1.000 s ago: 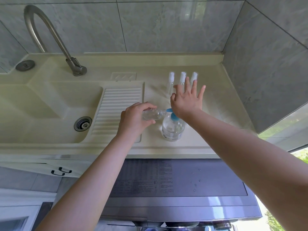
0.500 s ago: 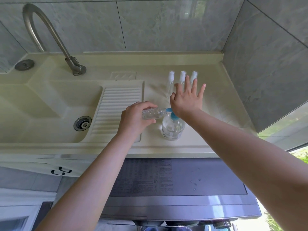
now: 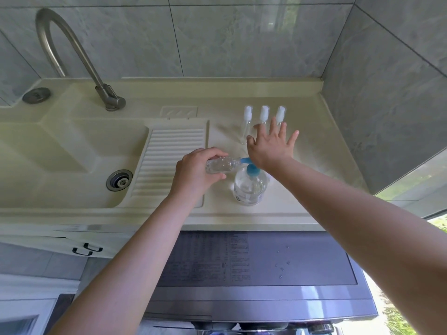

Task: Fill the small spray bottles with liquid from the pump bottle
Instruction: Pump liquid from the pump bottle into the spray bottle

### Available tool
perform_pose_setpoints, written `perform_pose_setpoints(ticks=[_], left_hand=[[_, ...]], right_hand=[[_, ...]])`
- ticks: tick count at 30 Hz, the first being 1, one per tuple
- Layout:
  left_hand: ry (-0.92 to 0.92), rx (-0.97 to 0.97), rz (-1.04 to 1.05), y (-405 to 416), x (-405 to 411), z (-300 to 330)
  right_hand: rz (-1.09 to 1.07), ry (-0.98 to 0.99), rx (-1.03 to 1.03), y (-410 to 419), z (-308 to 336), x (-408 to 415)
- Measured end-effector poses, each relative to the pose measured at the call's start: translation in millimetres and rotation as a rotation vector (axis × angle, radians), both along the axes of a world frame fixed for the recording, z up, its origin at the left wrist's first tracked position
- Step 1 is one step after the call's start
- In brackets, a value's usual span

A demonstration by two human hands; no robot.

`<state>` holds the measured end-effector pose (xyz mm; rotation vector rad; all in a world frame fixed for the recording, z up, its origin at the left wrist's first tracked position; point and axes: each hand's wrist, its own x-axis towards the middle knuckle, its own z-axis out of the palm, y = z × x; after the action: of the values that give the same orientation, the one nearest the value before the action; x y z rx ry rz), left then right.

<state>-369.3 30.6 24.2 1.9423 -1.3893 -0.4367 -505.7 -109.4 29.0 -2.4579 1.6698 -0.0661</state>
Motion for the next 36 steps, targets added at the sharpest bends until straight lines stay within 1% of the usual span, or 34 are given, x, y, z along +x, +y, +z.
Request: perform_pose_setpoints(ticks=[4,9,18,23,28,30,33,36], left_hand=[[0.010,0.000,0.004,-1.0,0.5,-1.8],[-0.008,0.013,-0.005,-1.4,2.0,-1.7],[0.005,0.006,-0.006,-1.2,3.2,-3.3],[0.020,-0.001,-0.001,0.0,4.5,-6.9],[0.030,-0.001,-0.002,-1.1,4.4,-9.4],[0.024,-0.005,-0.003,-1.6,4.4,-8.1],[0.021,-0.008,-0.001,-1.2,6.2,-8.0],[0.028,-0.012,-0.002,-0.8,7.3,-9.9]], right_hand=[[0.001,0.001,-0.003,4.6,-5.3,0.5],[0.016,0.038,-0.079,3.4,-1.7,-0.3],[-0.004,0.028,-0.049,3.6,-8.5,1.0],[0.005,0.059,-0.146,-1.2,0.2,0.9],[0.011,0.127,-0.113,3.8,-7.4,0.9],[0.020,0.158,-0.154,3.6,-5.1,1.2],[0.023,0.138,-0.211,0.4,0.3,1.1],[0.012,0.109,-0.169,2.3,-2.8,1.4]])
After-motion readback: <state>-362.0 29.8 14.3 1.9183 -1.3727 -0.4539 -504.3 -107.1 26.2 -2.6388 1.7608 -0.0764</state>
